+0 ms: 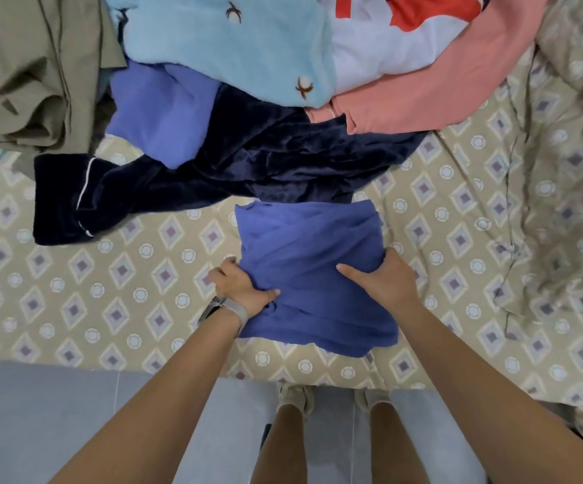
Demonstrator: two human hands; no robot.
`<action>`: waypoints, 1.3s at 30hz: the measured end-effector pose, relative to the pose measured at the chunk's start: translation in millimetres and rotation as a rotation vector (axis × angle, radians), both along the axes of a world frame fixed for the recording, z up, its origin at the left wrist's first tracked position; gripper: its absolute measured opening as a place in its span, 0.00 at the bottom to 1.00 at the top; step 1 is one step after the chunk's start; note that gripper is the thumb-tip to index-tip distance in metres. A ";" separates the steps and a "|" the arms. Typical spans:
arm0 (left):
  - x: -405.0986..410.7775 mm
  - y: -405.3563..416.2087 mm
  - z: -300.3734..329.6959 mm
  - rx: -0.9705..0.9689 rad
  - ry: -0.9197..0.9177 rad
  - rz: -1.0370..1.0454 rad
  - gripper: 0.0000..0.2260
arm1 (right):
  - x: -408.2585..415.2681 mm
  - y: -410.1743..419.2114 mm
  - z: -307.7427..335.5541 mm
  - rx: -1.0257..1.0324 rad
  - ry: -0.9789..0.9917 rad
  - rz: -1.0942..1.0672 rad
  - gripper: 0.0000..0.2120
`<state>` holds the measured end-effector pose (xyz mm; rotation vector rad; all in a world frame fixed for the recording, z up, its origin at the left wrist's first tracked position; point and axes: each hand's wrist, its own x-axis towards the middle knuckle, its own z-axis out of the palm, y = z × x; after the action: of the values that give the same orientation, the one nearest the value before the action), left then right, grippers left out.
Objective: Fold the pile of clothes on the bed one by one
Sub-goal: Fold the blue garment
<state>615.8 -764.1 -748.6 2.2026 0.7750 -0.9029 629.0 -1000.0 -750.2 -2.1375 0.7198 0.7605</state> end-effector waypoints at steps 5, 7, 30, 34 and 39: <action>-16.2 30.8 -8.0 -0.213 -0.125 -0.032 0.32 | 0.9 -5.9 0.9 0.161 0.070 0.023 0.28; -13.2 28.8 -1.6 -0.333 -0.091 0.217 0.28 | -3.0 -5.5 1.0 0.257 0.060 -0.009 0.17; -25.8 29.9 131.4 -0.657 -0.409 0.424 0.17 | -6.2 16.8 129.7 0.654 -0.100 -0.127 0.28; -45.1 47.3 214.5 -0.654 -0.487 0.524 0.20 | 1.0 36.9 206.4 0.654 -0.162 0.046 0.34; -79.8 67.0 303.1 -0.564 -0.627 0.703 0.23 | -4.8 75.0 296.7 0.710 -0.288 0.177 0.26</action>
<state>536.0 -697.1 -445.5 1.4125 0.7692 -0.0383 624.2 -925.0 -453.5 -1.6100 0.0745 0.6517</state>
